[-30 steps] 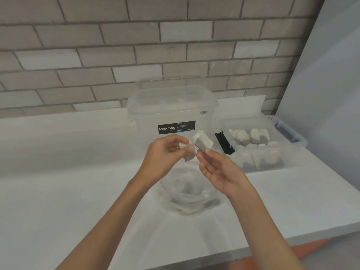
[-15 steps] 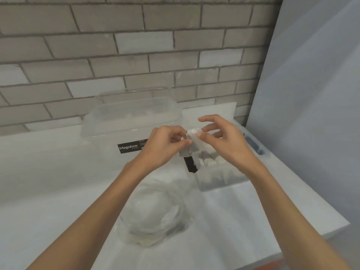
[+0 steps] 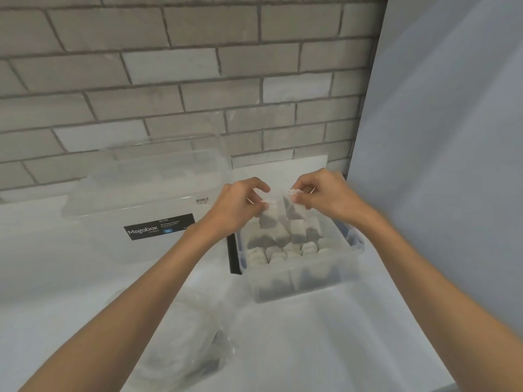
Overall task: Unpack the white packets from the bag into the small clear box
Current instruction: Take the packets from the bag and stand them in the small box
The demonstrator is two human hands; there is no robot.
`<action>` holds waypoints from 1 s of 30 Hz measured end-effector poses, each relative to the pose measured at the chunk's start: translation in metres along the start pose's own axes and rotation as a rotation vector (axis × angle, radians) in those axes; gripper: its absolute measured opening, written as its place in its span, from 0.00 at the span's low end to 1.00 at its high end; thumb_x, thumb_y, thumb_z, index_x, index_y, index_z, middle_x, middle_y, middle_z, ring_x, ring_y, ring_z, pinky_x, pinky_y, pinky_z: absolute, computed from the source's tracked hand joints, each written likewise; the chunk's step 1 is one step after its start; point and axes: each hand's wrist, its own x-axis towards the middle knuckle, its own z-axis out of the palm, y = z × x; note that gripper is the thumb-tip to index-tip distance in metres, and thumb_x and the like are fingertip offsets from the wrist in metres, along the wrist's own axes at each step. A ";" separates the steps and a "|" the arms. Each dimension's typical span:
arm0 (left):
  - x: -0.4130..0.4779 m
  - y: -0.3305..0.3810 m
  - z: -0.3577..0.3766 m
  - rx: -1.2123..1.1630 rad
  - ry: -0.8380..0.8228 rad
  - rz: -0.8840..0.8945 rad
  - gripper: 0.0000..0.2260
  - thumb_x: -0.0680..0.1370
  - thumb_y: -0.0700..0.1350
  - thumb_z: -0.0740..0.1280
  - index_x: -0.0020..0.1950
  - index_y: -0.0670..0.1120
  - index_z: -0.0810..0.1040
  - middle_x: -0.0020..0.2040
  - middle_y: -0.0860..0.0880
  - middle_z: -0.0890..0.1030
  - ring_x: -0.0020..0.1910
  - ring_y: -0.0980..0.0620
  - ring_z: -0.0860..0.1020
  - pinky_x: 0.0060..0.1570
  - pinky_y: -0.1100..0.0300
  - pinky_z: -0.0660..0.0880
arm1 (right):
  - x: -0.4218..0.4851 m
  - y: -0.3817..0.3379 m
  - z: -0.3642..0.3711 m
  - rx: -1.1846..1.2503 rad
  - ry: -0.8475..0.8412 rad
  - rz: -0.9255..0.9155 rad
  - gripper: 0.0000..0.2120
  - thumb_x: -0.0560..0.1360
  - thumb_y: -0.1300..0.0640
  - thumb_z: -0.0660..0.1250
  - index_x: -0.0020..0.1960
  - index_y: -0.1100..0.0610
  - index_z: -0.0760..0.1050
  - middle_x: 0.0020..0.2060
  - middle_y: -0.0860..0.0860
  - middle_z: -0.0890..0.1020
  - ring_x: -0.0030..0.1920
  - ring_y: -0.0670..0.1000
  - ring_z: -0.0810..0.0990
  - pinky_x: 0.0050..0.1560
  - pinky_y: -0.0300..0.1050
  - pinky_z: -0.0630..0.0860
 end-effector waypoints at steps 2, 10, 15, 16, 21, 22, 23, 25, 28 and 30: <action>0.009 -0.006 0.012 0.078 -0.038 -0.012 0.05 0.76 0.42 0.68 0.50 0.51 0.79 0.40 0.54 0.81 0.40 0.57 0.80 0.42 0.67 0.75 | 0.007 0.011 0.003 -0.044 -0.044 0.007 0.04 0.75 0.60 0.69 0.45 0.53 0.82 0.32 0.48 0.82 0.33 0.45 0.79 0.35 0.27 0.71; 0.030 -0.016 0.057 0.320 -0.229 -0.104 0.09 0.75 0.35 0.63 0.43 0.48 0.78 0.48 0.47 0.78 0.50 0.47 0.77 0.49 0.59 0.74 | 0.032 0.049 0.037 -0.225 -0.247 0.000 0.09 0.75 0.62 0.65 0.51 0.58 0.82 0.47 0.54 0.82 0.46 0.53 0.78 0.47 0.42 0.74; 0.035 -0.023 0.071 0.386 -0.308 -0.185 0.08 0.76 0.34 0.62 0.51 0.40 0.78 0.54 0.43 0.77 0.52 0.43 0.78 0.52 0.56 0.76 | 0.044 0.063 0.058 -0.274 -0.366 0.039 0.09 0.74 0.63 0.67 0.53 0.58 0.82 0.51 0.56 0.81 0.49 0.55 0.79 0.46 0.40 0.72; 0.036 -0.025 0.072 0.389 -0.307 -0.198 0.08 0.76 0.34 0.62 0.51 0.40 0.78 0.54 0.43 0.76 0.51 0.43 0.78 0.52 0.56 0.76 | 0.046 0.065 0.061 -0.277 -0.377 0.047 0.10 0.74 0.64 0.67 0.54 0.58 0.81 0.52 0.56 0.80 0.48 0.54 0.78 0.45 0.40 0.72; 0.044 -0.028 0.079 0.412 -0.302 -0.213 0.06 0.76 0.35 0.63 0.49 0.42 0.77 0.56 0.42 0.75 0.51 0.43 0.77 0.51 0.56 0.76 | 0.050 0.068 0.069 -0.303 -0.420 0.071 0.12 0.74 0.65 0.66 0.57 0.60 0.79 0.50 0.56 0.79 0.43 0.52 0.76 0.44 0.42 0.73; 0.045 -0.029 0.080 0.417 -0.305 -0.216 0.06 0.76 0.35 0.62 0.49 0.42 0.77 0.56 0.42 0.74 0.51 0.43 0.77 0.50 0.56 0.75 | 0.050 0.069 0.070 -0.307 -0.432 0.077 0.12 0.74 0.66 0.66 0.57 0.60 0.79 0.48 0.56 0.78 0.43 0.53 0.76 0.44 0.42 0.73; 0.046 -0.029 0.082 0.424 -0.309 -0.217 0.06 0.76 0.34 0.62 0.50 0.42 0.77 0.56 0.41 0.74 0.50 0.42 0.78 0.50 0.56 0.76 | 0.050 0.069 0.071 -0.310 -0.441 0.085 0.13 0.74 0.66 0.65 0.57 0.61 0.78 0.46 0.55 0.77 0.42 0.53 0.77 0.44 0.42 0.74; 0.046 -0.030 0.085 0.446 -0.325 -0.216 0.08 0.76 0.33 0.61 0.51 0.40 0.77 0.56 0.40 0.74 0.49 0.41 0.79 0.50 0.53 0.78 | 0.049 0.071 0.074 -0.320 -0.452 0.090 0.13 0.74 0.68 0.64 0.58 0.61 0.78 0.46 0.55 0.77 0.44 0.55 0.78 0.44 0.43 0.74; 0.047 -0.031 0.087 0.493 -0.333 -0.198 0.08 0.76 0.32 0.62 0.53 0.39 0.76 0.54 0.40 0.74 0.48 0.41 0.79 0.49 0.52 0.78 | 0.048 0.073 0.077 -0.325 -0.463 0.093 0.14 0.74 0.69 0.64 0.58 0.62 0.77 0.50 0.58 0.79 0.45 0.57 0.80 0.45 0.45 0.77; 0.048 -0.030 0.087 0.533 -0.324 -0.174 0.08 0.76 0.33 0.63 0.54 0.40 0.76 0.54 0.40 0.75 0.47 0.42 0.79 0.47 0.53 0.78 | 0.048 0.074 0.077 -0.324 -0.471 0.098 0.15 0.74 0.69 0.64 0.60 0.62 0.76 0.50 0.57 0.78 0.44 0.57 0.81 0.46 0.46 0.78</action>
